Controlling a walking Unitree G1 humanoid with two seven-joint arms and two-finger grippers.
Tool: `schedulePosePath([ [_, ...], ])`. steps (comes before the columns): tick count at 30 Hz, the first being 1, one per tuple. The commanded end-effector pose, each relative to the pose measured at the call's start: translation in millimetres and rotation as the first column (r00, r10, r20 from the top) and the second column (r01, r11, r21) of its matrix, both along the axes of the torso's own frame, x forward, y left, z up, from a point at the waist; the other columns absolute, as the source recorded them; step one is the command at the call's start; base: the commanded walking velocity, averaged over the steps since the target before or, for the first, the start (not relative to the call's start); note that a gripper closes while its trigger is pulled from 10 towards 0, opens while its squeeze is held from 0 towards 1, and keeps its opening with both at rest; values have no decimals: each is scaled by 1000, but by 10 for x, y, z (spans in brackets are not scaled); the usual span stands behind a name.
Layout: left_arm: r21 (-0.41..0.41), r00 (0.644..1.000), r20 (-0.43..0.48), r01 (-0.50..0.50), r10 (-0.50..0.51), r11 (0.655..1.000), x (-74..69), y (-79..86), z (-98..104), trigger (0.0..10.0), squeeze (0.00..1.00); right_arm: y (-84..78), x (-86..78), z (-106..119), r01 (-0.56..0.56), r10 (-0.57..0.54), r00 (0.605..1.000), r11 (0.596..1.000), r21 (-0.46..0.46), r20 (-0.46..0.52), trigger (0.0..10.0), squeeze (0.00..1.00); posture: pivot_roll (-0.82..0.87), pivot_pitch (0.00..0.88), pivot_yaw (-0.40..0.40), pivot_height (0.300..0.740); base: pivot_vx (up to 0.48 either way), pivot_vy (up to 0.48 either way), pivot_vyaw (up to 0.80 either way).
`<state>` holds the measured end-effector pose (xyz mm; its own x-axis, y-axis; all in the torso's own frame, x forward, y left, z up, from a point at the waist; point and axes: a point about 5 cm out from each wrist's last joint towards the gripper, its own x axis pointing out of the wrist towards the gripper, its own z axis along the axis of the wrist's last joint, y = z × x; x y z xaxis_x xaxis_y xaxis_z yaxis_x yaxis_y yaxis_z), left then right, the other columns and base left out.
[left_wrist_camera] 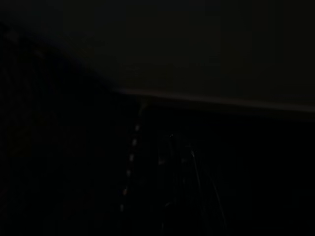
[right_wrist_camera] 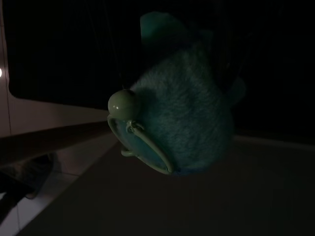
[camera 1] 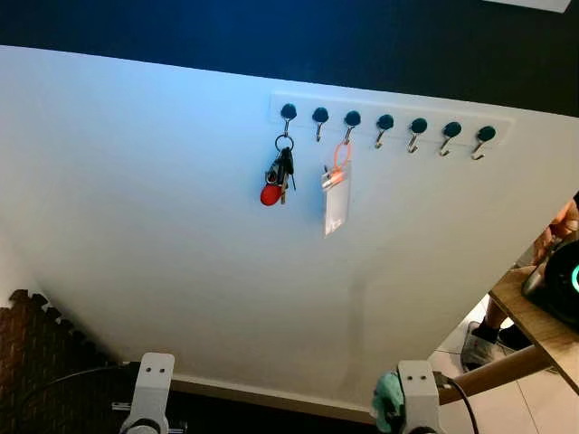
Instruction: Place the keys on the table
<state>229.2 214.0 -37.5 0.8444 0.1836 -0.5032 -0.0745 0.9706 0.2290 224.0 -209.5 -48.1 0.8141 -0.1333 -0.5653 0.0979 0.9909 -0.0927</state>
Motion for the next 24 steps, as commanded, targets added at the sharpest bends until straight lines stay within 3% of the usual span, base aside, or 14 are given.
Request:
schedulePosePath([
  [1, 24, 1000, -1, -8, 8, 1000, -12, 49, -3, 10000, 0, -65, -55, -24, 32, -32, 999, 999, 2, -11, 10000, 0, 81, 36, -74, 740, 0, 0, 0],
  [11, 22, 999, 2, -47, 47, 999, -24, 126, -4, 10000, 0, -84, -146, -75, 36, -36, 999, 999, -16, -34, 10000, 0, 83, 30, -70, 740, 0, 0, 0],
  [18, 25, 999, 5, -35, 35, 999, -28, 137, -2, 10000, 0, -73, -141, -76, 36, -36, 999, 999, -10, -34, 10000, 0, 89, 35, -70, 740, 0, 0, -755],
  [24, 5, 1000, -1, -11, 11, 1000, -57, 81, -33, 10000, 0, -54, -127, -75, 32, -32, 999, 999, 0, -37, 10000, 0, 93, 37, -71, 740, 0, 0, -179],
])
